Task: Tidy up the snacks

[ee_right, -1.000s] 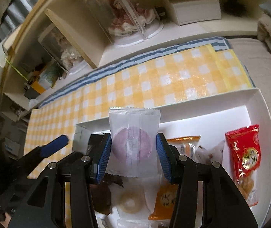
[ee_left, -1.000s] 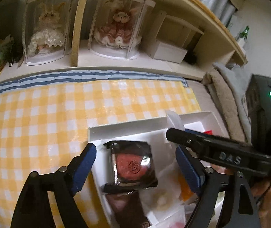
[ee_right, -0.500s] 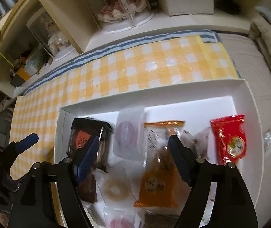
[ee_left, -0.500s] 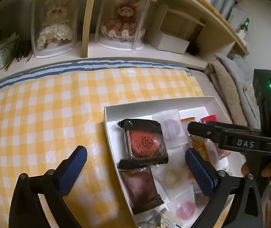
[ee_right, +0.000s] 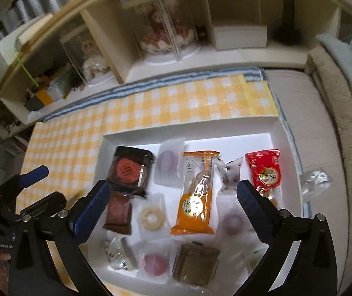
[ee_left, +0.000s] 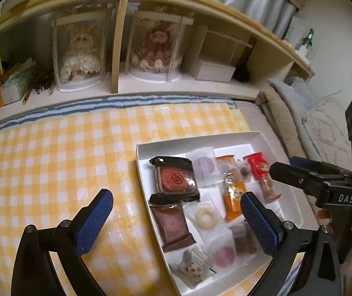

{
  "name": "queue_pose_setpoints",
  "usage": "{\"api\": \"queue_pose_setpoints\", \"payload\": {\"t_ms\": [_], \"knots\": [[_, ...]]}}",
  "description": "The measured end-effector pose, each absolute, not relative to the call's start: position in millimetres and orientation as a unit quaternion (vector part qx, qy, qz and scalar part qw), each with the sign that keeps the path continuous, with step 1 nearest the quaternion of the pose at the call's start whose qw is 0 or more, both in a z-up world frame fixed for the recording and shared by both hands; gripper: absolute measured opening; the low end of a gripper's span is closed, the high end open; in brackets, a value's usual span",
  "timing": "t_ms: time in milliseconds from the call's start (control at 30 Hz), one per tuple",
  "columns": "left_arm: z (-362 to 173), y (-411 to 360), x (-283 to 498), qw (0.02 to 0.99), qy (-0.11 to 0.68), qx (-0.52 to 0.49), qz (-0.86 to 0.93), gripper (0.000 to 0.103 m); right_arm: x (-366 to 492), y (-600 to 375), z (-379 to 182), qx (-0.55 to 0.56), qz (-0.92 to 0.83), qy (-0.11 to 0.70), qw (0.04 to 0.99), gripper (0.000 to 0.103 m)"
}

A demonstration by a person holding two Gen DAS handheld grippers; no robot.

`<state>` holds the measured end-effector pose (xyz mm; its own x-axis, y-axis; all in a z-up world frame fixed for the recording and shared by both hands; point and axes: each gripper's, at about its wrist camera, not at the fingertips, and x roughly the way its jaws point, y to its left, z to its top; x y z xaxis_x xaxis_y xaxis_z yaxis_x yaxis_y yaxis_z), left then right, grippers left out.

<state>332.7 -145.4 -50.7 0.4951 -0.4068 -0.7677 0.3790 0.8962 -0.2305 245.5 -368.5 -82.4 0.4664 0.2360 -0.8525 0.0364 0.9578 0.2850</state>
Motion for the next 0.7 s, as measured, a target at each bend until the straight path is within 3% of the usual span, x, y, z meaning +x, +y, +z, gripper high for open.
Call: {"api": "queue_pose_setpoints", "payload": {"t_ms": [700], "knots": [[52.0,-114.5,171.6,0.907,0.377,0.041,-0.183,0.103,118.9,-360.9,8.1,0.093,0.052,0.439,0.892,0.103]]}}
